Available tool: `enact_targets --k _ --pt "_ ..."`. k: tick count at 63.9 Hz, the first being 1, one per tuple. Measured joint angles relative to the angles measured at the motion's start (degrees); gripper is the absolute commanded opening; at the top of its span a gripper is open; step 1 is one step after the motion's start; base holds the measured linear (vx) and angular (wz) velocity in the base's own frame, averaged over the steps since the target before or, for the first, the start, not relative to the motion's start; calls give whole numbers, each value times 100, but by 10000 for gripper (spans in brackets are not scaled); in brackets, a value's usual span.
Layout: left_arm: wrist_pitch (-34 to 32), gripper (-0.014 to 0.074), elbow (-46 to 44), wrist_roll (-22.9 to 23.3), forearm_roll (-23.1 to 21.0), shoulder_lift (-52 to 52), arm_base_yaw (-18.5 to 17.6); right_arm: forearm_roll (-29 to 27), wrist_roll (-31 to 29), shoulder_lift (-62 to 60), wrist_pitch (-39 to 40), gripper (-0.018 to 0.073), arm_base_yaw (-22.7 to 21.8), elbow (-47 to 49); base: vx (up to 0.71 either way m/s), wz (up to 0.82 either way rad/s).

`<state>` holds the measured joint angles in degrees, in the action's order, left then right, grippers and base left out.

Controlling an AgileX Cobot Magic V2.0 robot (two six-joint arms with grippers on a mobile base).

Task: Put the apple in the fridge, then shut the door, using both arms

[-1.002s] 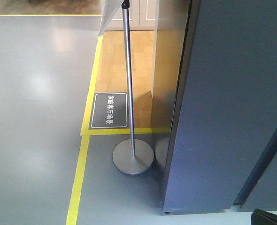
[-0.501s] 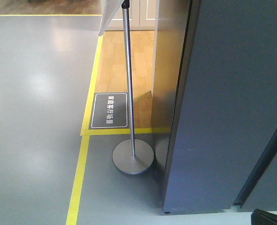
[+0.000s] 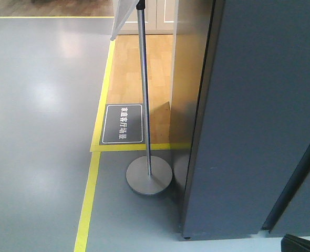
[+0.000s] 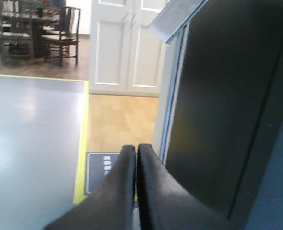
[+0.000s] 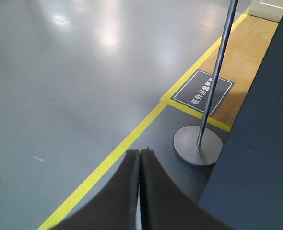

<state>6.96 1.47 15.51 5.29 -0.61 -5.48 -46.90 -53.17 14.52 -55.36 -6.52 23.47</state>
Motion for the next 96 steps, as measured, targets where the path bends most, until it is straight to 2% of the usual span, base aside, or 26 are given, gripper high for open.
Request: enact_targets --k 12,21,96 --pt "-53 -8 0 6 5 0 467 0 0 0 -5 -4 0 0 0 0" --pt "-53 -8 0 6 5 0 548 0 0 0 -5 -4 0 0 0 0" --pt "-53 -8 0 6 5 0 548 24 0 -188 16 -4 61 0 0 0"
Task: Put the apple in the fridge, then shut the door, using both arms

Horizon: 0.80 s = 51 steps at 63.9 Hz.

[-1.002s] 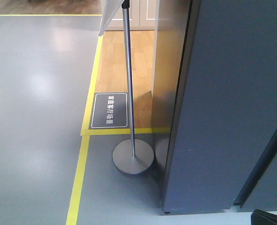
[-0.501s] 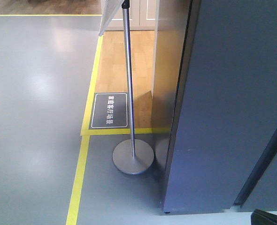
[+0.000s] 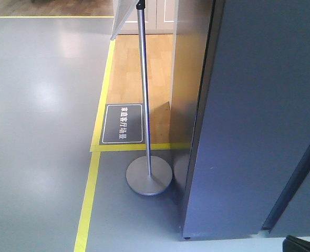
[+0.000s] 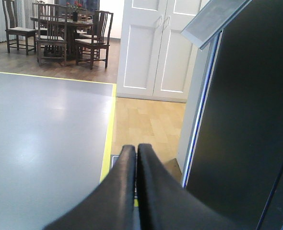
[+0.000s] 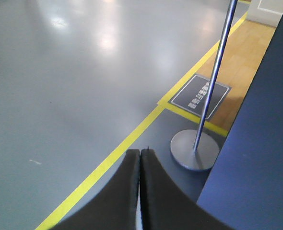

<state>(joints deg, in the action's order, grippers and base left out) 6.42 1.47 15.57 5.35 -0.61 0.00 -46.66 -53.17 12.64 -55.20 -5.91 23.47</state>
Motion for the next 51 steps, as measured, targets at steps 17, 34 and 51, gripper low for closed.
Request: enact_targets --k 17,34,51 --pt "0 -8 0 0 0 0 0 765 527 -445 947 -4 157 -56 0 0" --pt "0 -8 0 0 0 0 0 1956 2845 -1113 2644 -4 157 -1449 0 0" --pt "-2 -8 0 0 0 0 0 3794 5740 -1330 3242 -4 157 -2458 0 0"
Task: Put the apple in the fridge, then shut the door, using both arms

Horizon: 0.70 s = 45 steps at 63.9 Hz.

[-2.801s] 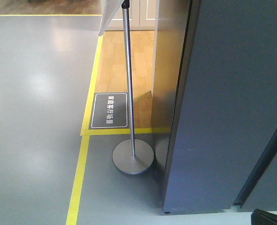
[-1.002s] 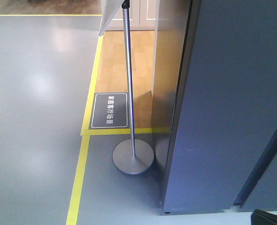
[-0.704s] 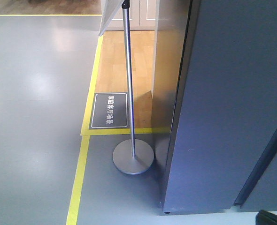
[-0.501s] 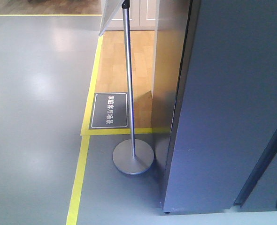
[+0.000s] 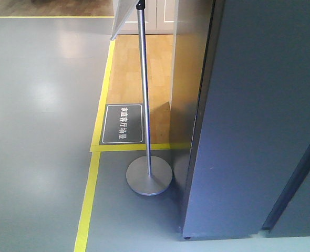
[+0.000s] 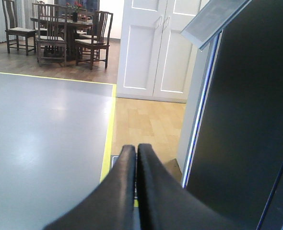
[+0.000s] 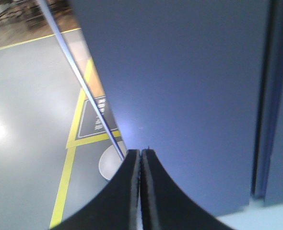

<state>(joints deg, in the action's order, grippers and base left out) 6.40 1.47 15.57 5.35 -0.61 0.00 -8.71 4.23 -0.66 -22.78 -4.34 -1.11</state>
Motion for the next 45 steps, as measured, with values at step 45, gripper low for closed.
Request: enact_targets --k 45 --pt "0 -8 0 0 0 0 0 2078 546 0 1731 -4 647 -46 0 0"
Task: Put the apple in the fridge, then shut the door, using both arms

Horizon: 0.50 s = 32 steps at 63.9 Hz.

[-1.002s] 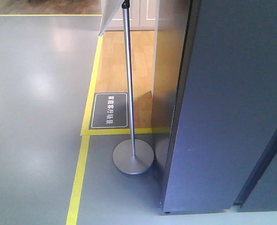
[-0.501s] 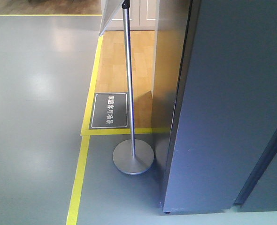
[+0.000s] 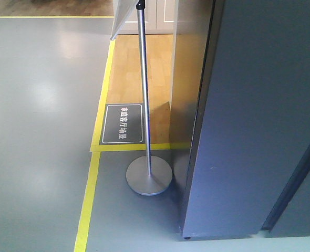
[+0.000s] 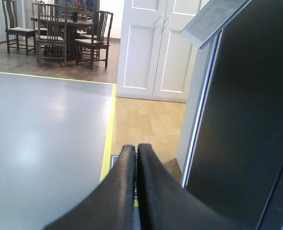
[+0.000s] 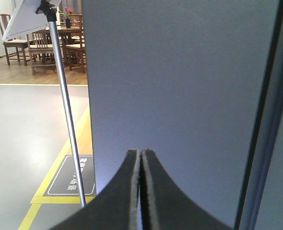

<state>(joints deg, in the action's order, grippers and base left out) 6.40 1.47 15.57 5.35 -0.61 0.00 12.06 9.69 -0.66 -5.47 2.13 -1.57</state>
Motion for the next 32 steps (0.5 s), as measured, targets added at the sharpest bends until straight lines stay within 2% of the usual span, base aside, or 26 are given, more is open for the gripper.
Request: enact_targets --k 32 --pt "0 -8 0 0 0 0 0 -22 62 0 17 -4 0 0 0 0"
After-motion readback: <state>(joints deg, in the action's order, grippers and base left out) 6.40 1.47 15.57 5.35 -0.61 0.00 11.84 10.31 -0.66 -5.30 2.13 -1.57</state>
